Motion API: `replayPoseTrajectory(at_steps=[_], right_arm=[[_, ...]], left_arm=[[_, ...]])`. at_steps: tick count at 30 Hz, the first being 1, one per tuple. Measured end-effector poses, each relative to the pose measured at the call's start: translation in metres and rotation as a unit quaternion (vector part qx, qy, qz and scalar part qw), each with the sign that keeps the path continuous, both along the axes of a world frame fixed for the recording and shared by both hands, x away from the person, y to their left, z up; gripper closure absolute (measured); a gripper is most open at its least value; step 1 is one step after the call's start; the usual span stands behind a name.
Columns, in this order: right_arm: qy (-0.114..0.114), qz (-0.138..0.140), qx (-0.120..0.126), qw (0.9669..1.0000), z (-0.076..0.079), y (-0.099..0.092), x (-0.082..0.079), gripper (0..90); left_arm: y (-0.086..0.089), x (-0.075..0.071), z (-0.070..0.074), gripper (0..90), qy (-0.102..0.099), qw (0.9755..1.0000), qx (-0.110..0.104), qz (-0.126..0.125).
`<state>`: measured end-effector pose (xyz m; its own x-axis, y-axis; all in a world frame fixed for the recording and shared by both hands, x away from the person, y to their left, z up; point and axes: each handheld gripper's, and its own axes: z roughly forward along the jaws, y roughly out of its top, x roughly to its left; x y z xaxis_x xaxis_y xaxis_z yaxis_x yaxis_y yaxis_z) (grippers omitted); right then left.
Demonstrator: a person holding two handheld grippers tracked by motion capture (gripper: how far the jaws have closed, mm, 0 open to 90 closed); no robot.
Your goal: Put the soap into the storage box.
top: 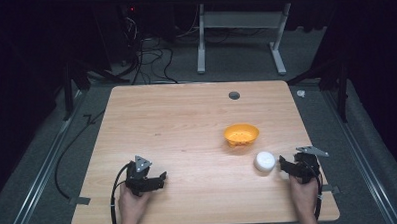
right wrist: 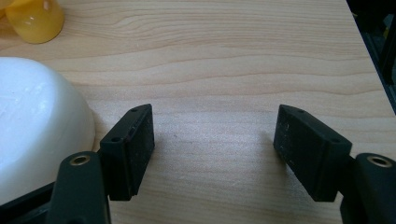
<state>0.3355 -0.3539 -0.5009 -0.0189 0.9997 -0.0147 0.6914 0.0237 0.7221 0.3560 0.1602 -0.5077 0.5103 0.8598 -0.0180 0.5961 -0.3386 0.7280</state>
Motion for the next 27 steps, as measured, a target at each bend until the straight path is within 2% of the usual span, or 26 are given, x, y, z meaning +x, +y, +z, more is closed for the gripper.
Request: replayPoseTrajectory(at_steps=[27], right_arm=[[-0.001,0.003,-0.001,1.0,-0.0001,-0.0001,-0.0003,29.8]], left_arm=[[0.0002,0.0002,0.0,15.9,0.0,1.0,-0.002,0.002]])
